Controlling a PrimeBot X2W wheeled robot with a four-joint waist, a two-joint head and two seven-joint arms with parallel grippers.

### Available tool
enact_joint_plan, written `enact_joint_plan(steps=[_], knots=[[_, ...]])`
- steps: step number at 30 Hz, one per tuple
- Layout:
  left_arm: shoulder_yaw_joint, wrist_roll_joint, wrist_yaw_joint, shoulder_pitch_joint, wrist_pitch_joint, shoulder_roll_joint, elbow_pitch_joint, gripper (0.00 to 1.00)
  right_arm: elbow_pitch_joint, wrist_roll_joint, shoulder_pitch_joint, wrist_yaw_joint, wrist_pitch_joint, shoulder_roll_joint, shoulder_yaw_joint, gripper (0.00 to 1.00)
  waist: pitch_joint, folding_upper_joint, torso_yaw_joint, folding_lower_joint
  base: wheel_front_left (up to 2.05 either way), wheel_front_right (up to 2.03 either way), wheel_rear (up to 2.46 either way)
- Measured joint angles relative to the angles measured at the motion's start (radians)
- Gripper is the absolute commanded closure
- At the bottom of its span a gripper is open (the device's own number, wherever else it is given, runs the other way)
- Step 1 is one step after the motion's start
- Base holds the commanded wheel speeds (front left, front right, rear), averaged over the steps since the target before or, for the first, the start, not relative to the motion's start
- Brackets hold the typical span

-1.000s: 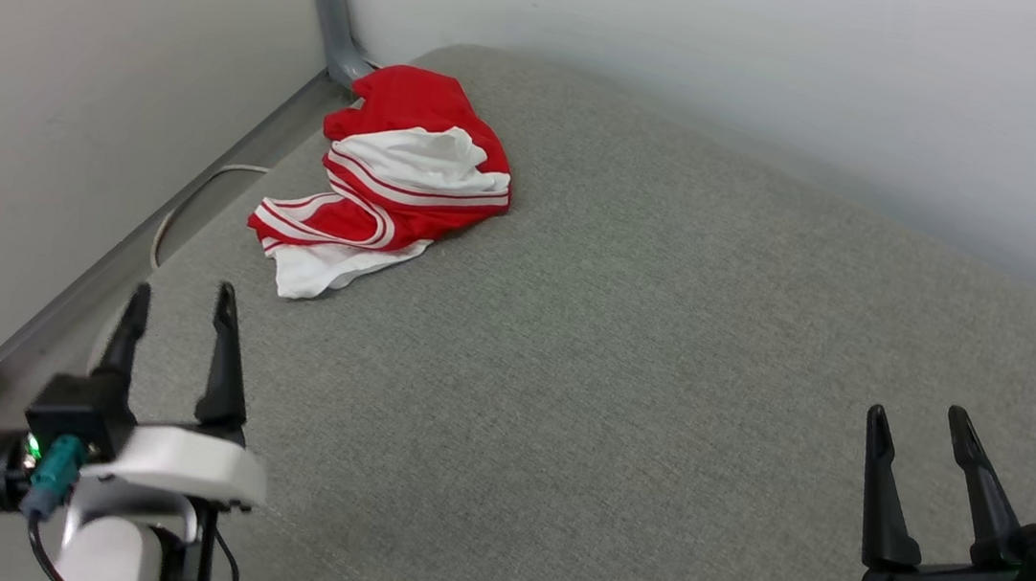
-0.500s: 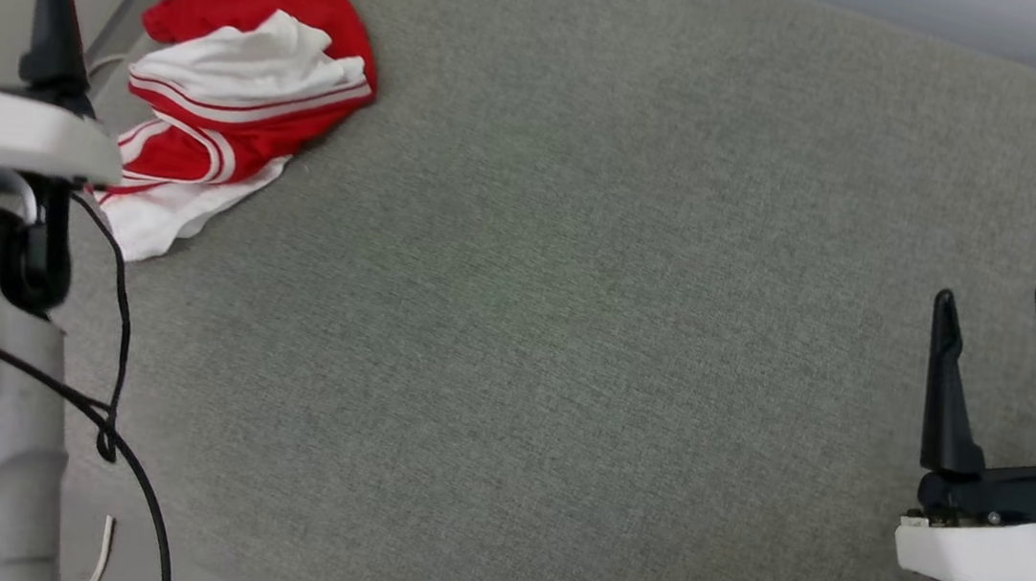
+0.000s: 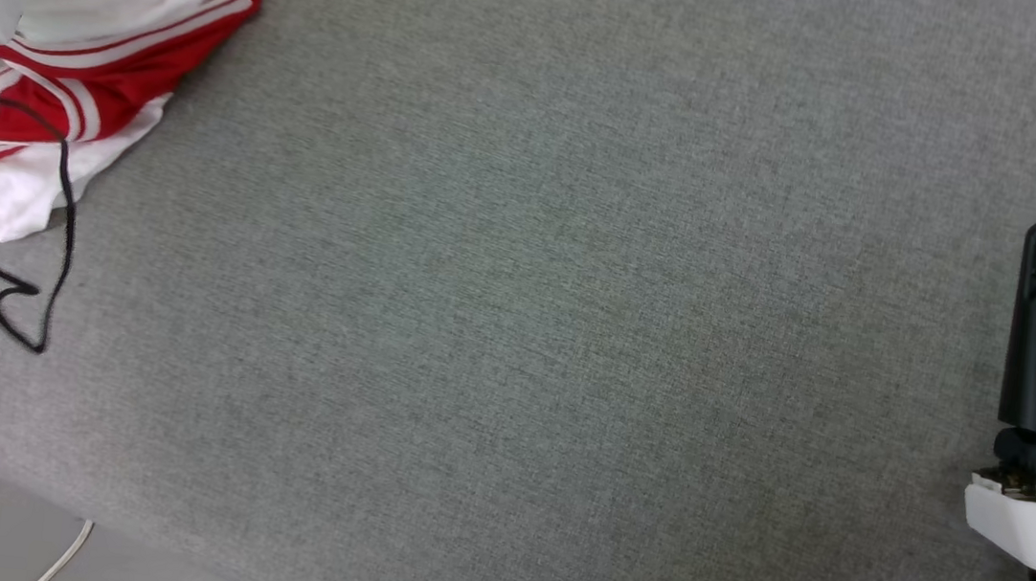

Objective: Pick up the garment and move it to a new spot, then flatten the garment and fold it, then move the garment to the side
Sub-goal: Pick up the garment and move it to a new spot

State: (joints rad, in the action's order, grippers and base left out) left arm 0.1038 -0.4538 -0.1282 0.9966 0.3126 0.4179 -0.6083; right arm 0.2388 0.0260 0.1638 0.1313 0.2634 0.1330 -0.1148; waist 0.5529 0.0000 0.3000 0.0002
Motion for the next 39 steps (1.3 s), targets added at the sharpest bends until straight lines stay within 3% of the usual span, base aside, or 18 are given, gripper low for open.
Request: enact_joint_plan(steps=[6,11,16,24,25,26,34,39], knots=[[-0.048,-0.153,-0.001,0.016,0.312,0.059,-0.051,0.00,0.029,0.002,0.007,0.000,0.000,0.018,-0.011,0.00,0.049,0.0000,-0.017,0.0000,0.00,0.00,0.00],[-0.055,-0.220,-0.001,0.015,0.457,0.092,-0.092,0.00,0.051,0.005,0.020,0.000,0.000,0.027,-0.022,0.00,0.084,0.0000,-0.032,-0.0001,0.00,0.00,0.00],[-0.049,-0.257,0.002,0.015,0.532,0.092,-0.133,0.00,0.065,0.006,0.029,0.000,0.000,0.035,-0.031,0.00,0.120,0.0000,-0.045,0.0000,0.00,0.00,0.00],[-0.071,-0.253,0.014,0.031,0.561,0.101,-0.179,0.00,0.076,0.005,0.041,0.000,0.000,0.040,-0.033,0.00,0.158,0.0000,-0.066,-0.0004,0.00,0.00,0.00],[-0.075,-0.253,0.013,0.033,0.561,0.104,-0.183,0.67,0.076,0.004,0.042,0.000,0.000,0.040,-0.034,0.00,0.159,0.0000,-0.068,-0.0004,0.00,0.00,0.00],[-0.078,-0.251,0.012,0.034,0.560,0.106,-0.187,1.00,0.075,0.004,0.042,0.000,0.000,0.040,-0.035,0.00,0.159,0.0000,-0.070,-0.0004,0.00,0.00,0.00],[-0.131,-0.221,0.005,0.035,0.497,0.137,-0.198,1.00,0.051,-0.001,0.043,0.000,0.000,0.020,-0.032,0.00,0.105,0.0000,-0.083,-0.0002,0.00,0.00,0.00],[-0.190,-0.220,0.000,0.052,0.447,0.174,-0.117,1.00,0.030,-0.006,0.041,0.000,0.000,-0.006,-0.028,0.00,0.040,0.0000,-0.092,-0.0002,0.00,0.00,0.00]])
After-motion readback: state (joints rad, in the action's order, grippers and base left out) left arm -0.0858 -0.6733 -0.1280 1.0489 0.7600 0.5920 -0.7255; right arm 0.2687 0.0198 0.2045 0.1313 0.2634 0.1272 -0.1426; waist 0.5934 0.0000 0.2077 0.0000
